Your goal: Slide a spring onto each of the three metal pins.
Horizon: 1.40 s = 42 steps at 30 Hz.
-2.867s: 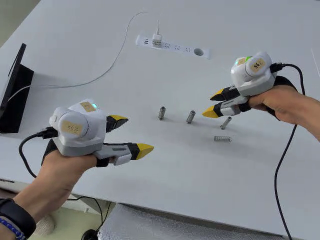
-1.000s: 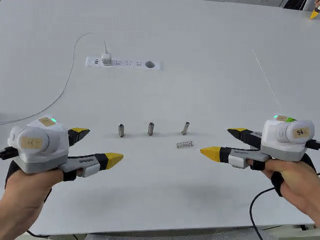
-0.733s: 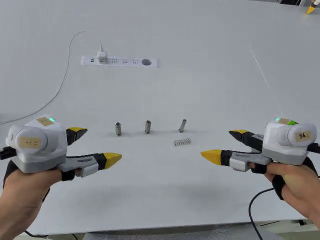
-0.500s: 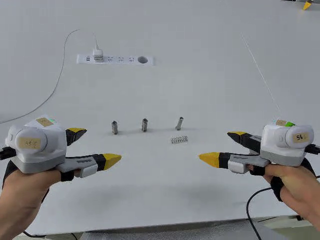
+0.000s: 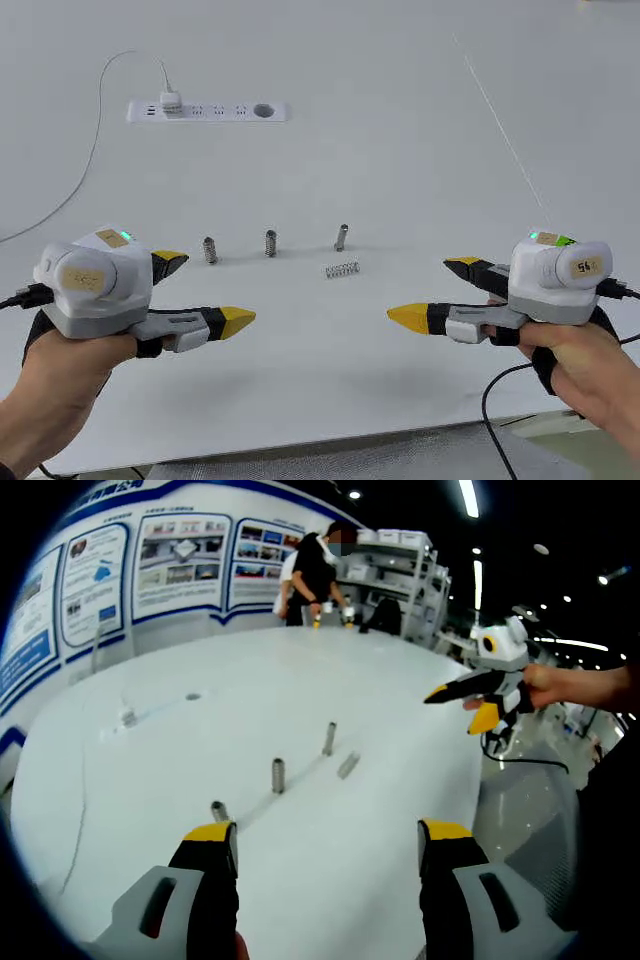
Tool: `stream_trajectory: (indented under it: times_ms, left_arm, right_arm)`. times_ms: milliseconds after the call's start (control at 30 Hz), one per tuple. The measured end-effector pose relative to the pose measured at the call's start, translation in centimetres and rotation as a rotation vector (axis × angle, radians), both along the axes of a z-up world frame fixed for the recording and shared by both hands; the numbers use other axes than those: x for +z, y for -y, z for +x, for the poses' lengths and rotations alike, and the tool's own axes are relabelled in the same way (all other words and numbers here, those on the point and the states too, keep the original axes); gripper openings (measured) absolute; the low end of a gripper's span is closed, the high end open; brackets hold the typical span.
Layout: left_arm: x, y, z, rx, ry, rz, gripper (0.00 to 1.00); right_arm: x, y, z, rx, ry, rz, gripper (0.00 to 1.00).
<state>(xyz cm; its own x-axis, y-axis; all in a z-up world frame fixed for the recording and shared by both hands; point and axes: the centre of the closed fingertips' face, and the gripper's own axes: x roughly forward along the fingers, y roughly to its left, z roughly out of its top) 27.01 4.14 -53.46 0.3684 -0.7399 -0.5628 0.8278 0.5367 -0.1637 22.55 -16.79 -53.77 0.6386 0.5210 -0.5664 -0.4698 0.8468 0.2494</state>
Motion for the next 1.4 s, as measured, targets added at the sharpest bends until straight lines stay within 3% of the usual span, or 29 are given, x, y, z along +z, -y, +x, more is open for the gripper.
stream_trajectory:
  times_ms: [400,867,1400]
  left_arm:
    - [-0.3,4.2,-0.4,-0.119,0.010,0.013,0.73]
    - [-0.8,8.6,0.4,-0.206,0.019,0.012,0.69]
    - [-2.8,13.6,0.6,-0.290,-0.005,0.027,0.67]
  right_arm:
    - [-0.4,-0.6,-0.3,0.017,-0.012,0.003,0.82]
    - [-0.1,-1.3,-0.3,0.039,-0.018,0.005,0.81]
    - [-0.6,-0.1,-1.1,0.016,-0.039,0.017,0.80]
